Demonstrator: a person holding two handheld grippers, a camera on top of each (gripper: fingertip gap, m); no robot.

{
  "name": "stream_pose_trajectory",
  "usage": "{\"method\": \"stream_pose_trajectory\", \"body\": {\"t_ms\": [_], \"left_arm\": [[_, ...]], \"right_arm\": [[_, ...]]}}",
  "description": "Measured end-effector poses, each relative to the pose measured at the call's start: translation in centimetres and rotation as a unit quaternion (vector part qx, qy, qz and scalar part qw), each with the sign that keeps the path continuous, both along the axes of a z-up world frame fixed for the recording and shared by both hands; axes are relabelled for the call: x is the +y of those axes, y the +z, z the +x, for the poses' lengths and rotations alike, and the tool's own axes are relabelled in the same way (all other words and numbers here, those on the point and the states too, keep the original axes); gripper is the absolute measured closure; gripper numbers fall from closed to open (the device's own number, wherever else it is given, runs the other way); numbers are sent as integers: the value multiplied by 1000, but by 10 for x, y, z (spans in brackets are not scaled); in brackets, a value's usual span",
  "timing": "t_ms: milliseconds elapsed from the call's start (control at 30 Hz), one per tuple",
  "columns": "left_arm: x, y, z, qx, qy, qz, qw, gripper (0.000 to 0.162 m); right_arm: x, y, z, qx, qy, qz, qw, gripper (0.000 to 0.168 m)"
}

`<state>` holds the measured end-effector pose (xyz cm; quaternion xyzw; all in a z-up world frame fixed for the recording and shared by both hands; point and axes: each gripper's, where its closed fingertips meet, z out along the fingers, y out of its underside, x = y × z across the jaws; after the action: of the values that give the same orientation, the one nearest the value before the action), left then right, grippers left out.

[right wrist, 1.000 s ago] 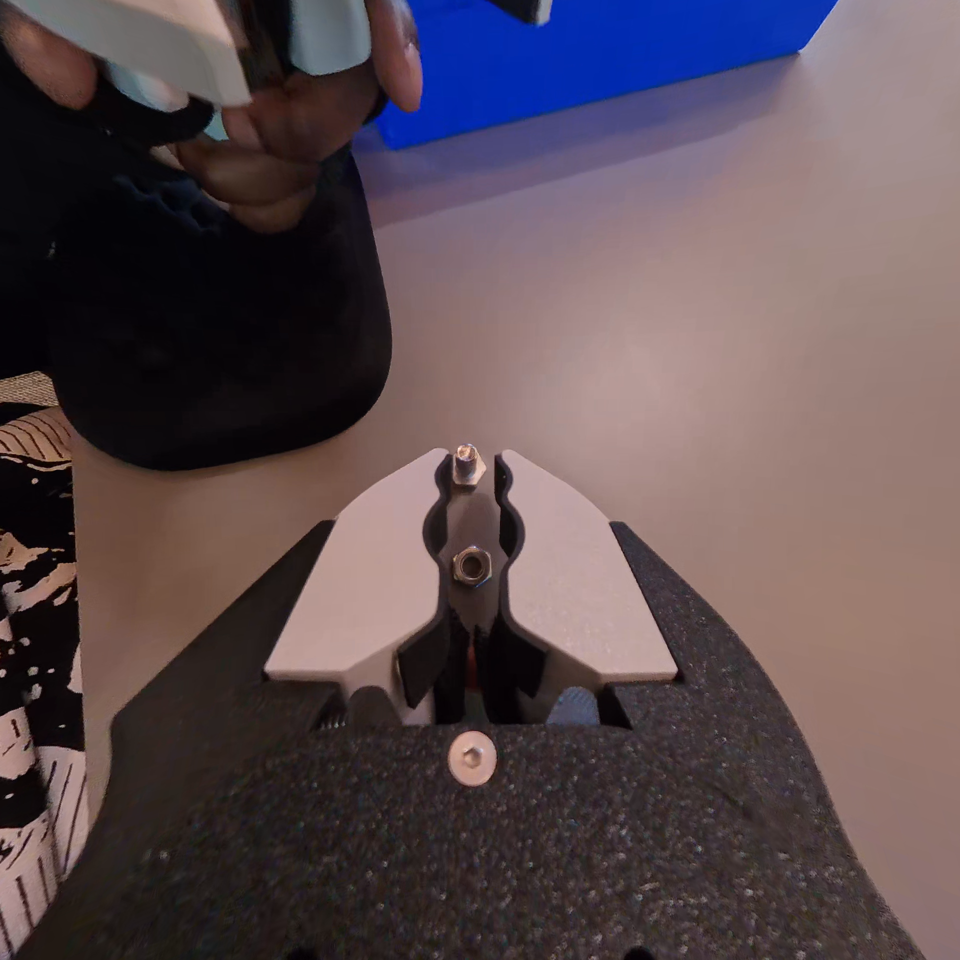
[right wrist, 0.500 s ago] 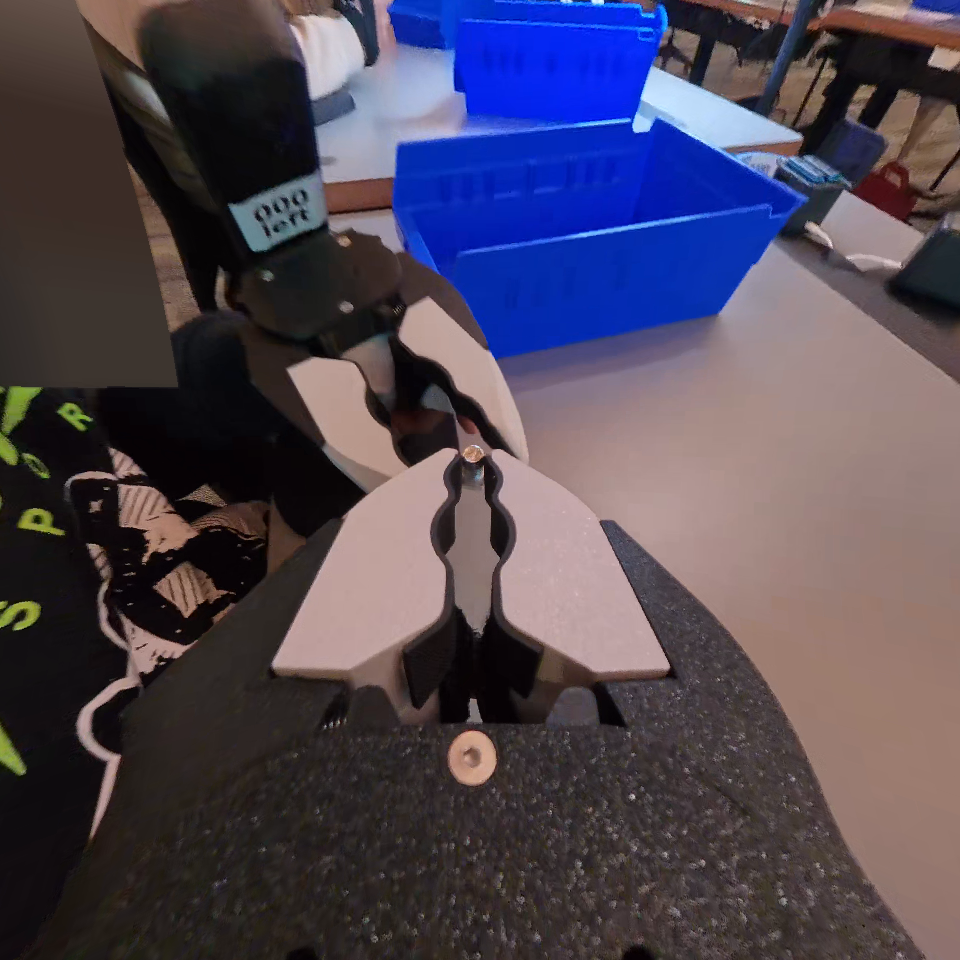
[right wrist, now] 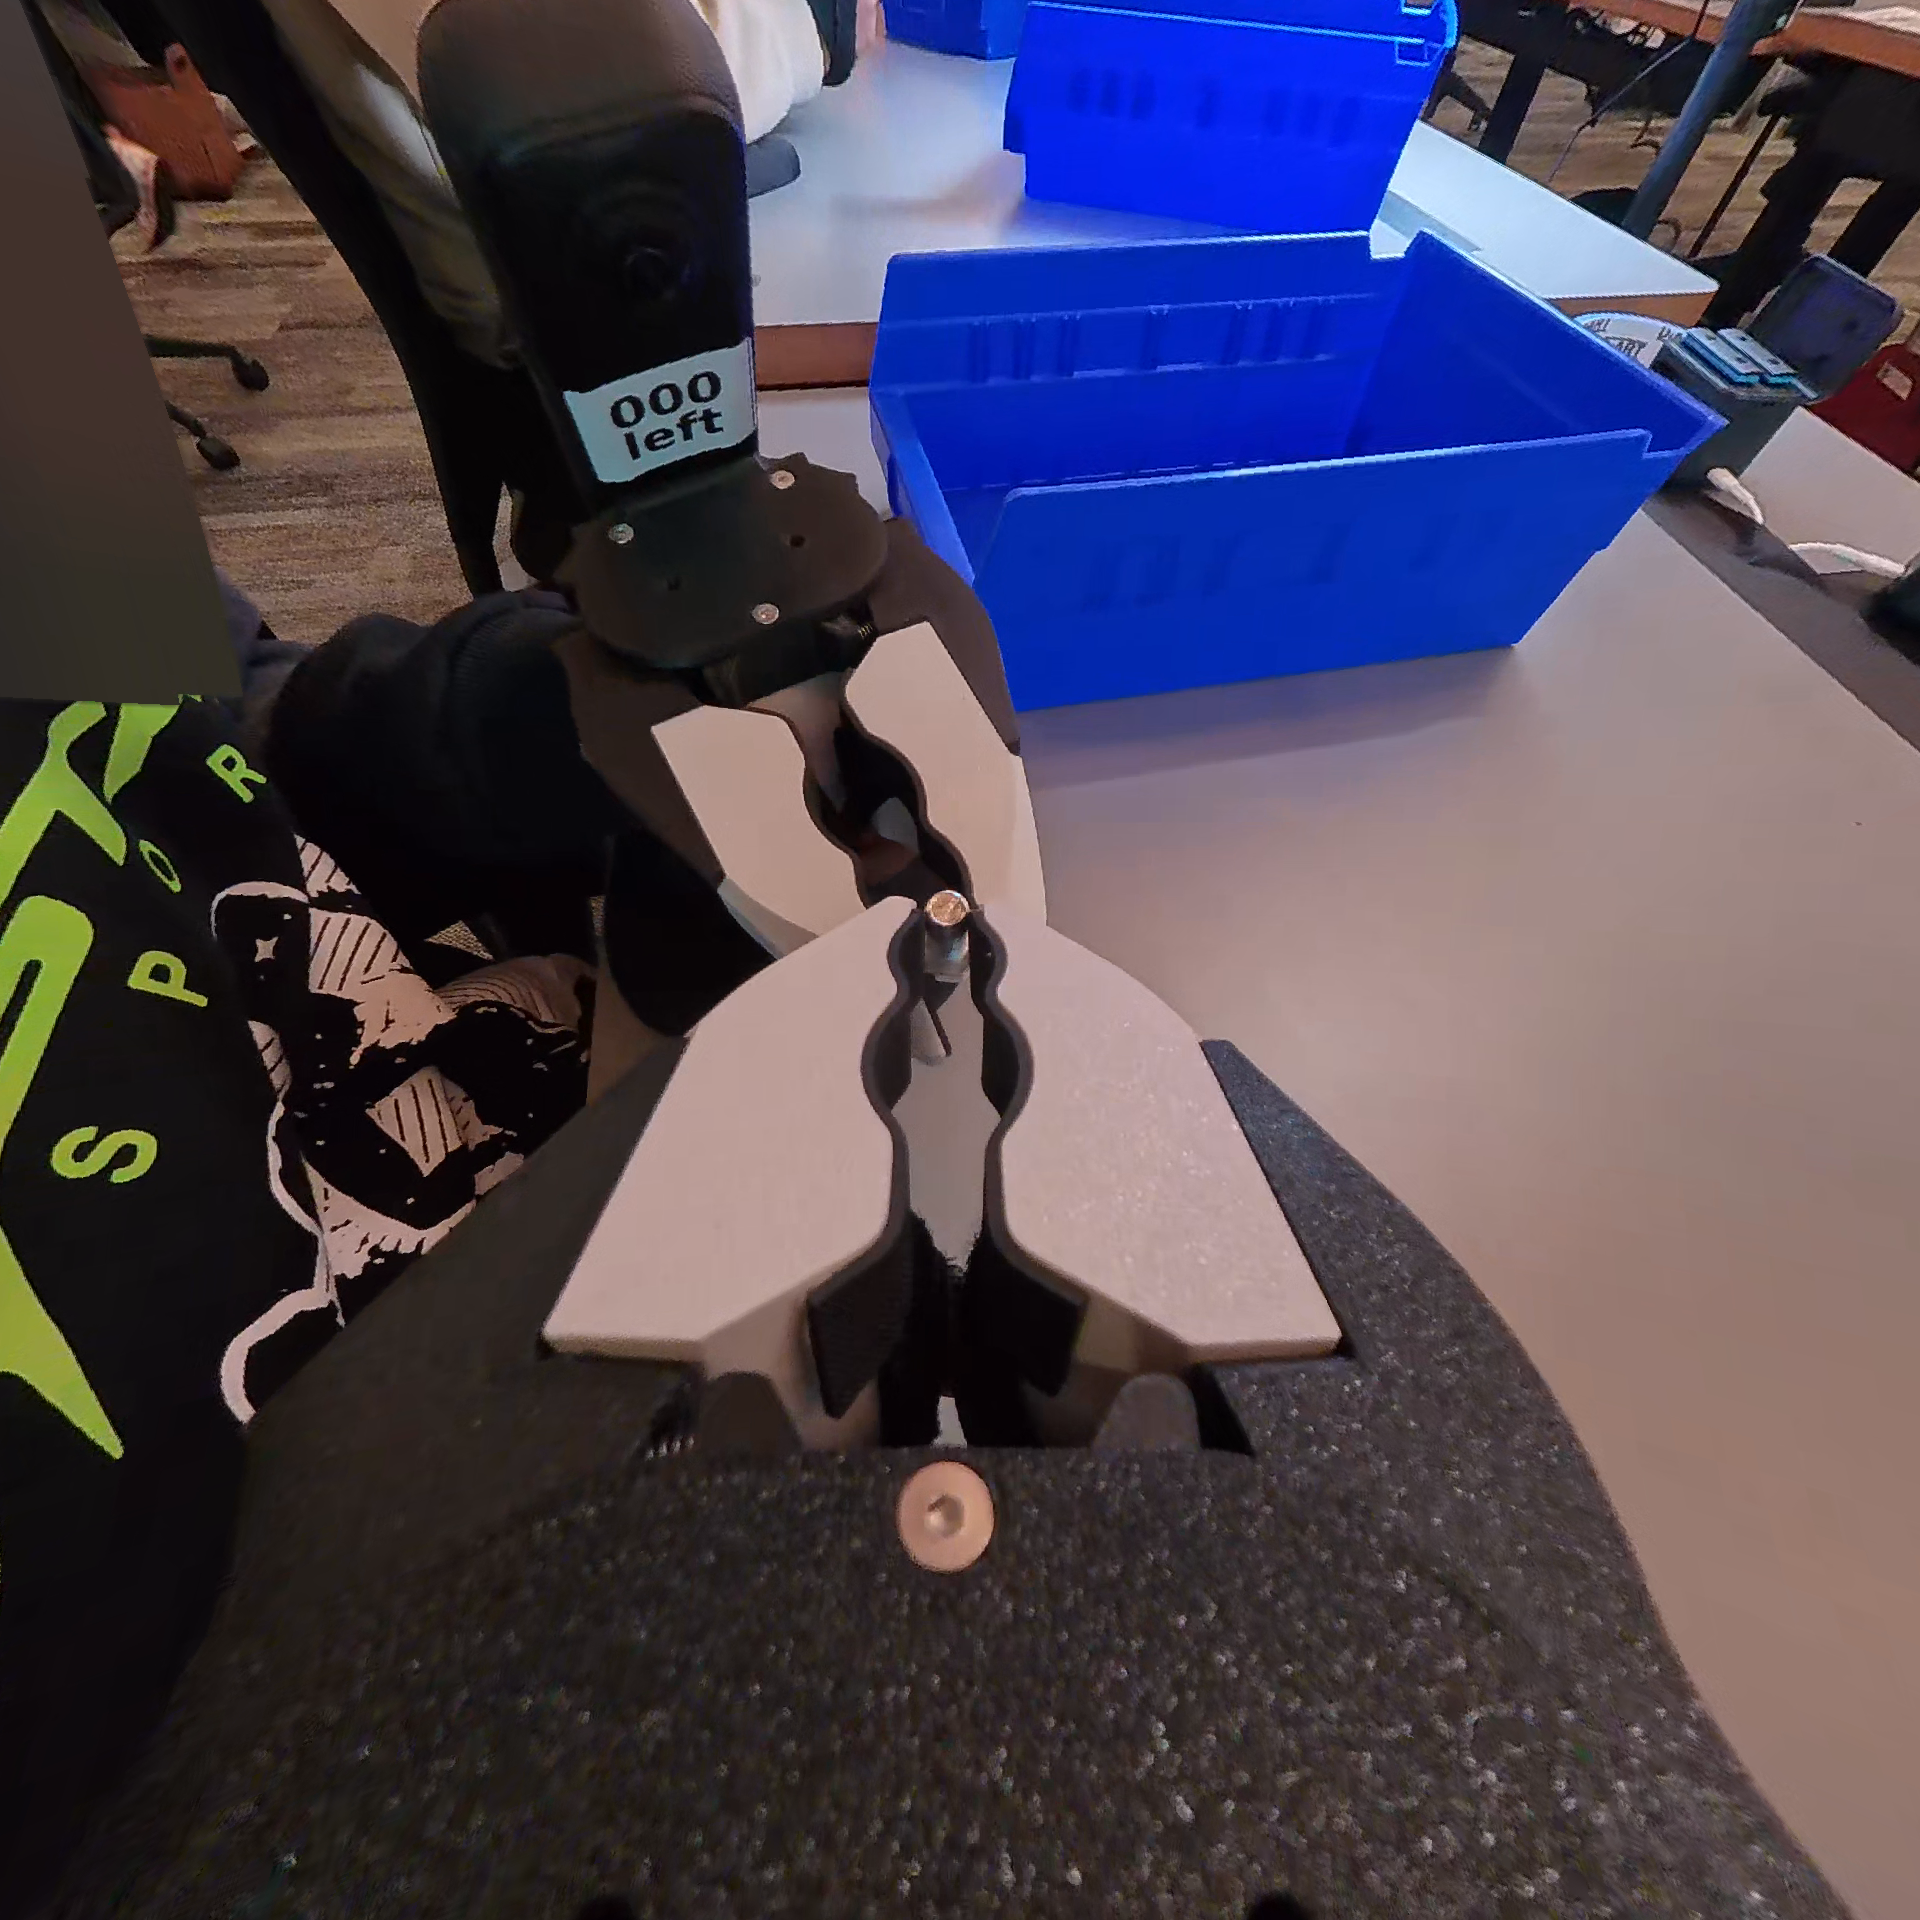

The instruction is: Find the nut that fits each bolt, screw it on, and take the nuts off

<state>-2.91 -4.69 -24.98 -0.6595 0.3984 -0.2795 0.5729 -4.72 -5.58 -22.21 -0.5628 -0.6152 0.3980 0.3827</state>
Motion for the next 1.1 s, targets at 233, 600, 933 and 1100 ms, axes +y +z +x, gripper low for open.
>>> {"method": "stream_pose_trajectory", "body": {"t_ms": [233,600,933,1100], "left_arm": [[5,8,-16,-52,22,-14,998,147],[7,9,-22,-74,30,-18,997,147],[7,7,-21,-70,29,-19,997,147],[4,9,-19,-73,17,-19,997,147]], "right_arm": [[15,-40,21,-158,18,-3,987,143],[35,-112,20,-325,25,16,945,143],[35,-121,17,-333,-20,2,943,154],[32,-110,18,-306,9,17,952,154]]}}
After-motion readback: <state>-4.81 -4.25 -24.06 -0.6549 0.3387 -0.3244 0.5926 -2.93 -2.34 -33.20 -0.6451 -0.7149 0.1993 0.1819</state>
